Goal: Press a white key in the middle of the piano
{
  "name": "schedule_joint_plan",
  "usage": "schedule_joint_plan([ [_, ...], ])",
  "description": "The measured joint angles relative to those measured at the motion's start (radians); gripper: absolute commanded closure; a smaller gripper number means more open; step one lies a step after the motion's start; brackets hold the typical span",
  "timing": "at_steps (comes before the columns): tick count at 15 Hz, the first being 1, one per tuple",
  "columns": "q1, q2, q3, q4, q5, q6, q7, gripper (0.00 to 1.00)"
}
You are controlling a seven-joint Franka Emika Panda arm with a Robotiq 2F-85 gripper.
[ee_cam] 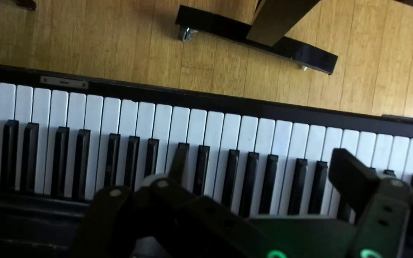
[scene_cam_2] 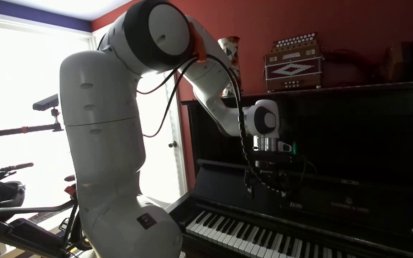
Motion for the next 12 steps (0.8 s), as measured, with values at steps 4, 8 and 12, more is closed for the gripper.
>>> schedule_joint_plan([
  [4,-0.027,0.085,-0.02,-0.042,-0.038,0.083,-0.033,0.27],
  [8,-0.056,0.171,-0.036,-0.057,-0.044,0.168,-0.062,0.58],
  [12,-0.08,0.244,-0.041,-0.058,-0.044,0.264,-0.073,0.89],
])
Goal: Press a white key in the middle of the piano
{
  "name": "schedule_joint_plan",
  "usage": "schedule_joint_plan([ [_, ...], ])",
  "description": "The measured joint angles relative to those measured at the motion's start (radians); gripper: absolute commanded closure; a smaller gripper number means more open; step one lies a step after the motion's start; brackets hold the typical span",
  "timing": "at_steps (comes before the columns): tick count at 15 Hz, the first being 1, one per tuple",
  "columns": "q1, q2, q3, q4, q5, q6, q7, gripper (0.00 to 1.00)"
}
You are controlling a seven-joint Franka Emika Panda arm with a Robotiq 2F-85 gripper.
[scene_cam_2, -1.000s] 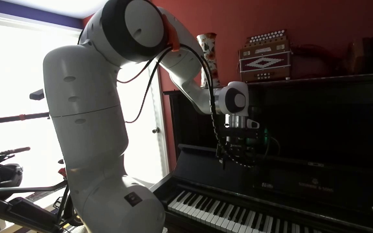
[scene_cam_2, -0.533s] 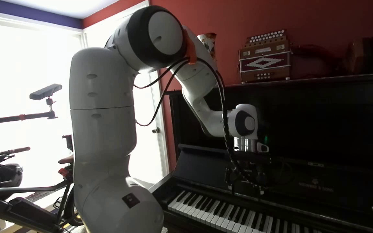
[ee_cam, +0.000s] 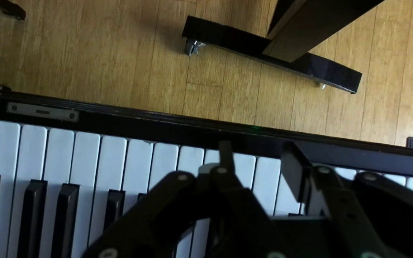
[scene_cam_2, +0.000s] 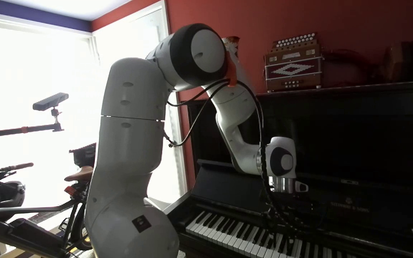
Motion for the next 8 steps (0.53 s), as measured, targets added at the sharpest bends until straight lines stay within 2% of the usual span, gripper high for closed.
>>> schedule_joint_plan([
  [2,-0.012,0.027,0.0,0.0,0.0,0.044,-0.003,1.0],
  [8,-0.041,0.091,0.0,0.005,0.001,0.152,-0.008,1.0],
])
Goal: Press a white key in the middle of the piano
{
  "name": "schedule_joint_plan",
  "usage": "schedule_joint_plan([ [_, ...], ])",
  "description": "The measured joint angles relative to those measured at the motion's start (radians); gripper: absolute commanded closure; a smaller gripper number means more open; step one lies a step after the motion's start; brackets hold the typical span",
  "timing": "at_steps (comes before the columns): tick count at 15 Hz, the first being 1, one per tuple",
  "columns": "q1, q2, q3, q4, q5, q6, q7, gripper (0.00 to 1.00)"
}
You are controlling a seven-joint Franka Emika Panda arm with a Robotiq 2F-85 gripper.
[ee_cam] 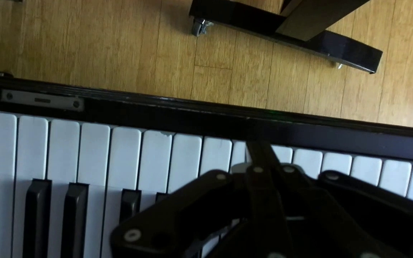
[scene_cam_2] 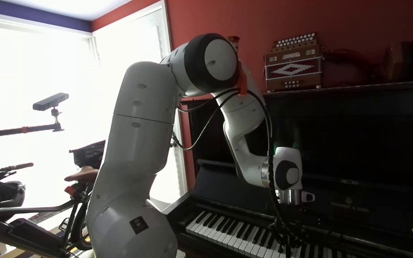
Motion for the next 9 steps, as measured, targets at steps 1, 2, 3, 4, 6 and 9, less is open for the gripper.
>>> schedule_joint_plan([
  [1,-0.003,0.009,0.0,0.003,0.0,0.009,-0.002,1.0],
  [2,-0.006,0.018,0.0,0.005,0.0,0.02,-0.003,1.0],
  [3,-0.007,0.026,0.0,0.006,0.0,0.032,-0.003,1.0],
  [4,-0.009,0.032,0.0,0.007,0.0,0.044,-0.003,1.0],
  [6,-0.012,0.043,0.0,0.009,0.0,0.07,-0.003,1.0],
  [9,-0.017,0.054,0.0,0.013,0.0,0.096,-0.004,1.0],
])
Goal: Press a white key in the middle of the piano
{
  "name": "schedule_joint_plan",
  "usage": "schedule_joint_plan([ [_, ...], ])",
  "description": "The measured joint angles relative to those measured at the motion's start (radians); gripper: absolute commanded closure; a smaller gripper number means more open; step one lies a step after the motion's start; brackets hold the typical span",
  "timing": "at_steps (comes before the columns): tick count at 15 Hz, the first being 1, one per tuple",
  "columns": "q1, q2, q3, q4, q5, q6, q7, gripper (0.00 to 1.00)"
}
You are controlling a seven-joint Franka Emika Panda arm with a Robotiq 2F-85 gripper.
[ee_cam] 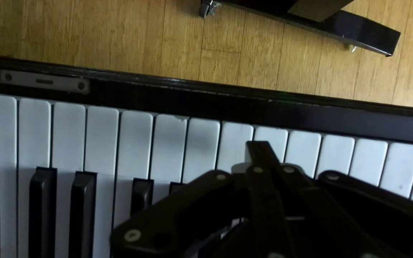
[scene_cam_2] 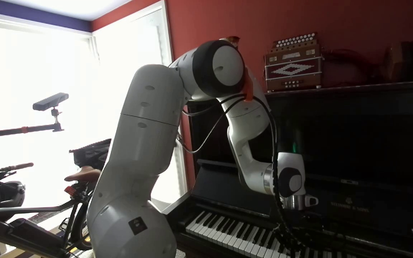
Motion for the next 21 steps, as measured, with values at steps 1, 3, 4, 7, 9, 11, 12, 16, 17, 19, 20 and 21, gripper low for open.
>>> schedule_joint_plan([
  [1,-0.002,0.003,0.0,0.001,0.0,0.006,0.0,1.0],
  [3,-0.004,0.009,0.0,0.005,0.0,0.015,0.0,1.0],
  [4,-0.006,0.012,0.0,0.006,0.0,0.019,0.0,1.0],
  [7,-0.009,0.02,0.0,0.011,0.0,0.023,-0.001,1.0],
  [9,-0.011,0.024,0.0,0.014,0.0,0.024,-0.001,1.0],
  [11,-0.012,0.028,0.0,0.017,0.0,0.026,-0.001,1.0],
  [12,-0.013,0.03,0.0,0.017,0.0,0.028,-0.001,1.0],
  [16,-0.015,0.041,0.0,0.017,0.0,0.044,-0.001,1.0],
  [17,-0.015,0.043,0.0,0.018,0.0,0.046,-0.001,1.0],
  [19,-0.015,0.045,0.0,0.018,0.0,0.05,-0.001,1.0],
  [20,-0.015,0.047,0.0,0.018,0.0,0.051,-0.001,1.0],
  [21,-0.015,0.049,0.0,0.018,0.0,0.053,-0.001,1.0],
])
